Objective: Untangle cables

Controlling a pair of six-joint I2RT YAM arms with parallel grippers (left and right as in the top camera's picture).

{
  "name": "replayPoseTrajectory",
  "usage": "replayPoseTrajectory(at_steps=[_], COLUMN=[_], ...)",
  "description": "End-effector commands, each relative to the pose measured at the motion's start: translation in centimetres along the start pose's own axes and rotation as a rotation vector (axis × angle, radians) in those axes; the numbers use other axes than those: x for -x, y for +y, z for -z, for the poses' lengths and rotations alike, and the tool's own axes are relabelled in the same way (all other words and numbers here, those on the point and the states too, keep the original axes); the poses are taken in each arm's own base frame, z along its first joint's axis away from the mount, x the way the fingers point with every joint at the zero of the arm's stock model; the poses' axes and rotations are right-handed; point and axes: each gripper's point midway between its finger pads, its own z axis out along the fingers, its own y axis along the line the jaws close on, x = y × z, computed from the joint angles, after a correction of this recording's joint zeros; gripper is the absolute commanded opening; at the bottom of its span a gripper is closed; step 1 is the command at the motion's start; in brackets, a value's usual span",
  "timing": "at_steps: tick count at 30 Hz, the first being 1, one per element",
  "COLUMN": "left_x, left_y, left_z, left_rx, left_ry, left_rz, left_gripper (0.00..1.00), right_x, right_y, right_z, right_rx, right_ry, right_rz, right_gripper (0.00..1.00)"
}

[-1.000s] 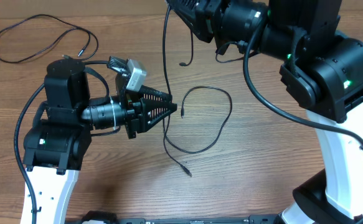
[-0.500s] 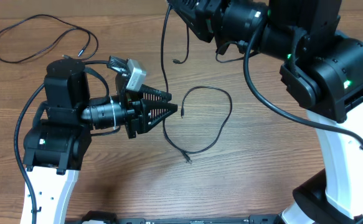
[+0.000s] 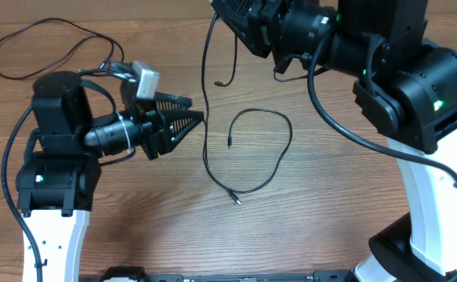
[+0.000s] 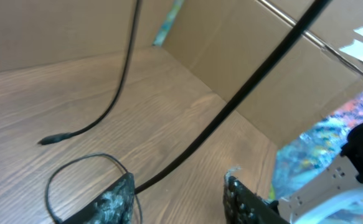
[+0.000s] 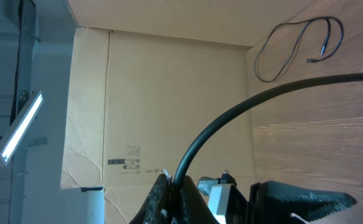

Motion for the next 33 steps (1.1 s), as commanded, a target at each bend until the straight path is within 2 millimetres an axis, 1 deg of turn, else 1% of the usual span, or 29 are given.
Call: replayPoseTrajectory(at_steps=[1,6,8,9,11,17,19,20,21,23,25,27,28,31,33], left_x=[0.2,0.2,0.1,0.0,-0.1,-0.2,-0.2,-0.3,-0.3,-0.4,-0.4,-0.5,-0.5,-0.5,-0.6], left_y=[-0.1,-0.4,-1.1,-2.0,-2.7,-2.6,-2.6,-2.8,-3.0,-3.6,-3.7,-3.7,-3.7,-3.7,-3.7], left_z=[0.2,0.1,0.0,0.0,0.1,-0.2,-0.3,-0.3,-0.3,-0.2,-0.1,-0.1,-0.1,-0.1,-0.1], left_rx=[-0.009,-0.021,-0.062,-0.112,-0.148,-0.155,-0.163,-0.176,-0.195,-0.235,-0.243,-0.243,-0.242,-0.243,-0.243], left_ry=[-0.006,-0.002,0.002,0.005,0.007,0.012,0.015,0.017,0.019,0.021,0.023,0.025,0.025,0.026,0.027], left_rz=[0.007,0.002,-0.029,-0.06,-0.082,-0.088,-0.081,-0.079,-0.076,-0.073,-0.07,-0.066,-0.065,-0.064,-0.06], left_gripper=[0.55,0.56,0.63,0.72,0.72,0.72,0.68,0.65,0.6,0.54,0.49,0.4,0.38,0.36,0.33], right_x=[0.4,-0.2,-0.6,-0.8,-1.1,-3.0,-3.7,-3.8,-3.9,-3.7,-3.7,-3.7,-3.7,-3.7,-3.7], right_y=[0.2,0.4,0.8,1.0,1.1,1.5,2.0,2.1,2.3,2.4,2.4,2.4,2.4,2.4,2.4], right_z=[0.3,0.3,0.3,0.3,0.3,0.2,0.2,0.1,0.1,0.1,0.1,0.1,0.1,0.1,0.1], right_rx=[0.006,0.016,0.032,0.041,0.046,0.06,0.075,0.081,0.087,0.092,0.091,0.091,0.091,0.091,0.091], right_ry=[-0.02,0.016,0.039,0.049,0.07,0.141,0.171,0.173,0.171,0.164,0.163,0.163,0.163,0.163,0.163], right_rz=[0.0,-0.007,-0.004,-0.001,-0.015,-0.033,-0.027,-0.023,-0.019,-0.016,-0.017,-0.017,-0.017,-0.017,-0.016], right_gripper=[0.04,0.04,0.04,0.04,0.04,0.04,0.04,0.04,0.04,0.04,0.04,0.04,0.04,0.04,0.04])
